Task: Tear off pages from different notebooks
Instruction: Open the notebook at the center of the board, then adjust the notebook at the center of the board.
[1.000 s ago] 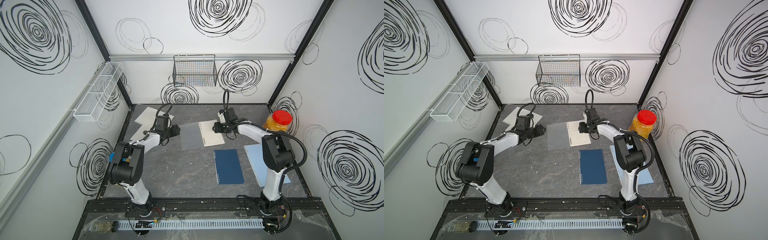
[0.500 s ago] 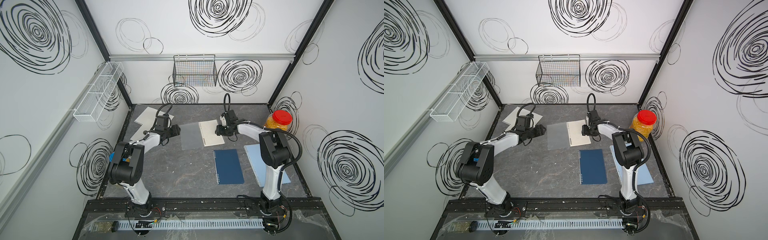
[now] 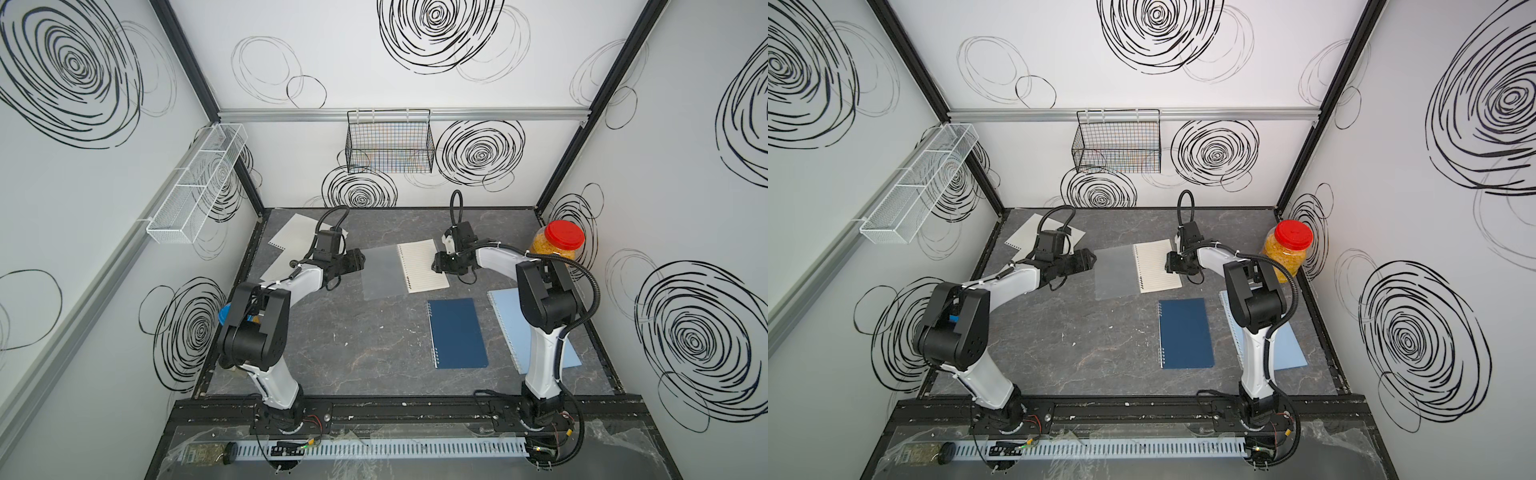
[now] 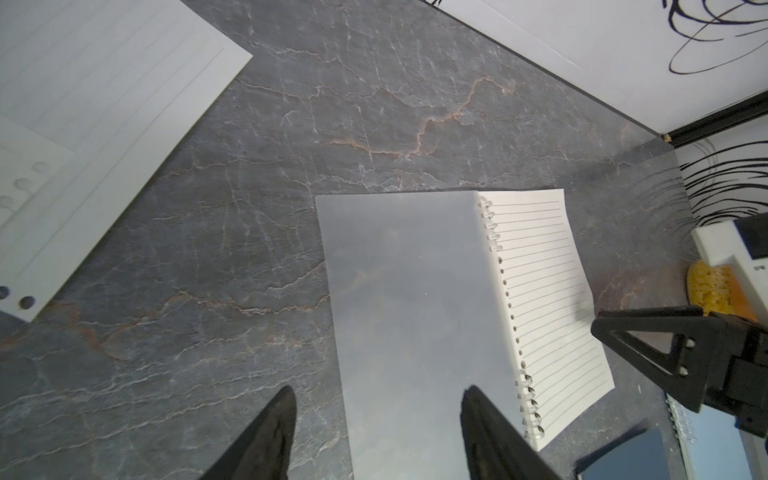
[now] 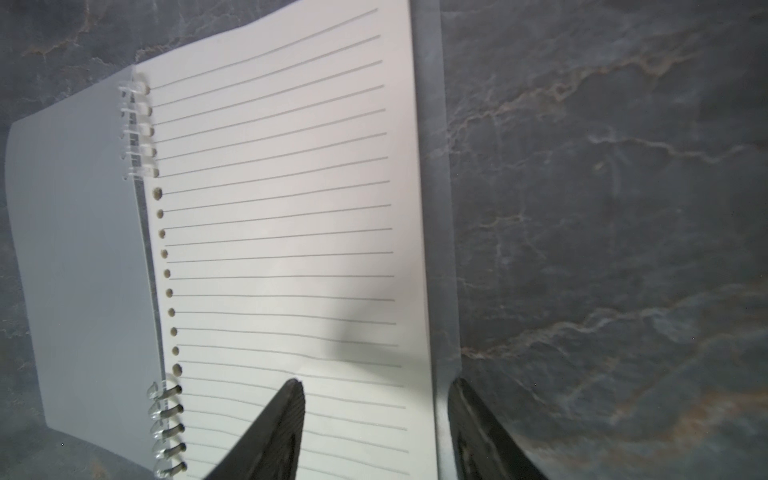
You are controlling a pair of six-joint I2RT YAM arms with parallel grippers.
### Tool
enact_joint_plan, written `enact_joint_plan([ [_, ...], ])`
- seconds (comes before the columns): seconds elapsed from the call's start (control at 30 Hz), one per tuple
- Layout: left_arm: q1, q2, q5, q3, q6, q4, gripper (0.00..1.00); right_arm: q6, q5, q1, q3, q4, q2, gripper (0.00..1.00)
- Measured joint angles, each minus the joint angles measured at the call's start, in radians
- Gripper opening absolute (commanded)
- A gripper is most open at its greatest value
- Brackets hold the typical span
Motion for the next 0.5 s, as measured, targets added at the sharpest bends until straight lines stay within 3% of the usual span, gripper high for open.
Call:
enact_joint_plan([
  [0.5,-0.121,0.134,0.022,0.14,0.06,-0.07,0.71,0.035,-0.091,0.003,-0.12,0.104,-0.051,0.58],
])
